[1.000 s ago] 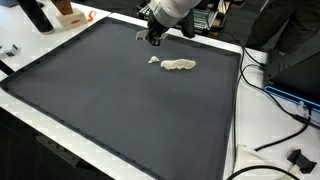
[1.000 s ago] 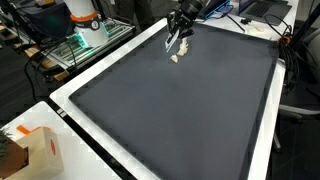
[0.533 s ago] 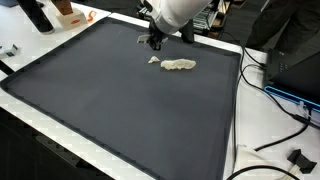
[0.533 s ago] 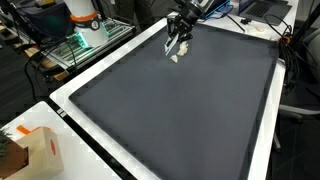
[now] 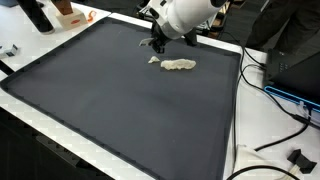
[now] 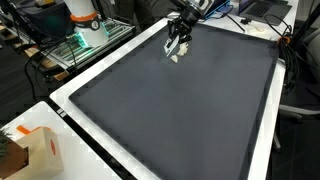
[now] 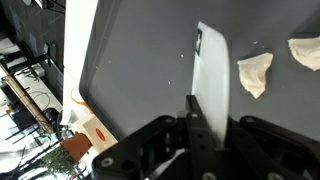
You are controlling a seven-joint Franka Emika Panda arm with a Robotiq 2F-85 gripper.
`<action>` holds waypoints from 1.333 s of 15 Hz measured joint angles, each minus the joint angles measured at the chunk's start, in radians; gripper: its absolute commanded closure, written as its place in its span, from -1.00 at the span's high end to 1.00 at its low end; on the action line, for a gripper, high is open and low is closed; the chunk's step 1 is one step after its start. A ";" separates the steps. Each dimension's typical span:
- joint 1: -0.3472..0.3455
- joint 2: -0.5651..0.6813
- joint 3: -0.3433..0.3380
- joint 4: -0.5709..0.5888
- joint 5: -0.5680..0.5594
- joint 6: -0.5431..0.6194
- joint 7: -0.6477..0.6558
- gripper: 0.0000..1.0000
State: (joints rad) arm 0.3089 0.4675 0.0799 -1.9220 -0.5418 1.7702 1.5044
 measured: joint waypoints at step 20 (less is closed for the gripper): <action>0.032 -0.088 0.072 -0.117 -0.215 0.113 -0.497 -0.98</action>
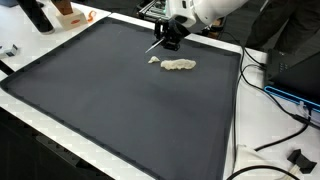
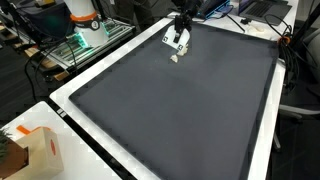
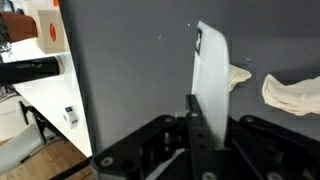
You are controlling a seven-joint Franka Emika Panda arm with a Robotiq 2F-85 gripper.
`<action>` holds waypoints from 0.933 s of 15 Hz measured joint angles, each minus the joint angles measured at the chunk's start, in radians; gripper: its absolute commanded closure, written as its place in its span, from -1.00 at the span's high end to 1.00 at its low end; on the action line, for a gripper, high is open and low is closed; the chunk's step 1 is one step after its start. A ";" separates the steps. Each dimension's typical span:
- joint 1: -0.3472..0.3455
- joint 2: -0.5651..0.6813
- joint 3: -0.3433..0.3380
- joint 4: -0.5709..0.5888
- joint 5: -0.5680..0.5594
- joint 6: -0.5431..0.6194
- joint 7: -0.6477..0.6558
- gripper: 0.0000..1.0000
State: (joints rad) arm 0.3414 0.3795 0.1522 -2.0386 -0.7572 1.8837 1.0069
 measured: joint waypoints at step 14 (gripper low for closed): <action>-0.125 -0.200 0.009 -0.231 0.138 0.719 -0.603 -0.98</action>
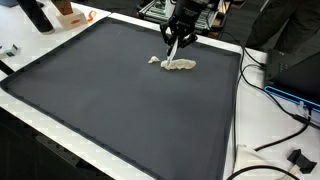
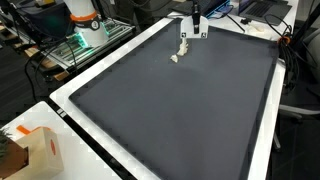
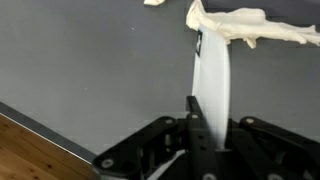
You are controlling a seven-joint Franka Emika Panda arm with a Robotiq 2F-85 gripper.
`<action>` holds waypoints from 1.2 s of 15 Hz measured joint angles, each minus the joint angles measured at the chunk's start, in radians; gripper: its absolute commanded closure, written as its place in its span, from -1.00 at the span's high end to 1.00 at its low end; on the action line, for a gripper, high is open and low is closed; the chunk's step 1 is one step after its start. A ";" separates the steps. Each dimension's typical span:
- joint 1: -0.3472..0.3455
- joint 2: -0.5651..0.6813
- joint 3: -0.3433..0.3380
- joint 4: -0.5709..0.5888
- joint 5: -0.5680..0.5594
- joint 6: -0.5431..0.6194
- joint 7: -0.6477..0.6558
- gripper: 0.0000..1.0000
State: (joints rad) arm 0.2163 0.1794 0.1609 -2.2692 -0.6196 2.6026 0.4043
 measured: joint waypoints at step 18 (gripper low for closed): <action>-0.582 0.003 0.508 -0.032 1.247 -0.132 -1.098 -0.98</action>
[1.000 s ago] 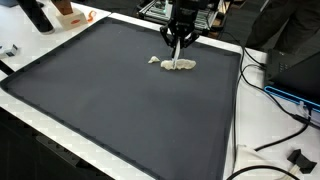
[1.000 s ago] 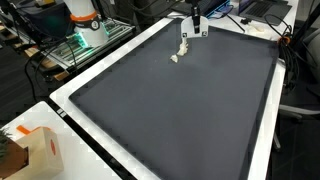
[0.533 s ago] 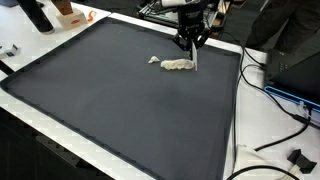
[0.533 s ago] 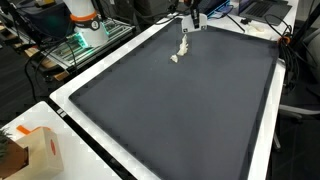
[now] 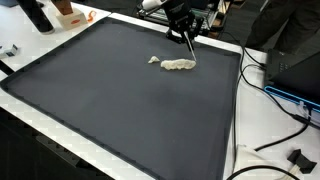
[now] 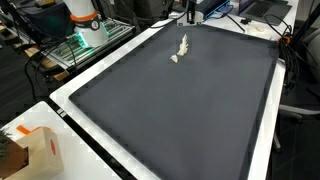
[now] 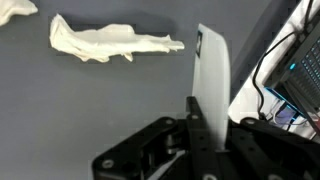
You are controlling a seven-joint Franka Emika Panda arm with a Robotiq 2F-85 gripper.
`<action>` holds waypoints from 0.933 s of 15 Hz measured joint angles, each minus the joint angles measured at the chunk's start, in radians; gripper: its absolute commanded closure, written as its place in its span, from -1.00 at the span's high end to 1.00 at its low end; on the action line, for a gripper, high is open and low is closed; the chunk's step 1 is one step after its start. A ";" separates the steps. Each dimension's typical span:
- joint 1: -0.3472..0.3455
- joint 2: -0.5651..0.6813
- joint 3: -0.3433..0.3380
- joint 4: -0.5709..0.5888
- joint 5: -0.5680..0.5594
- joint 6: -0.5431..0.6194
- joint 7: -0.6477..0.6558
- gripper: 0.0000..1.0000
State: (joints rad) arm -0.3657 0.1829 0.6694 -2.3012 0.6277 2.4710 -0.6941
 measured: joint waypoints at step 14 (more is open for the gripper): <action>0.296 0.005 -0.432 0.026 0.117 -0.297 -0.021 -0.98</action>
State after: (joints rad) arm -0.0700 0.1876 0.2372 -2.2749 0.7450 2.1744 -0.7153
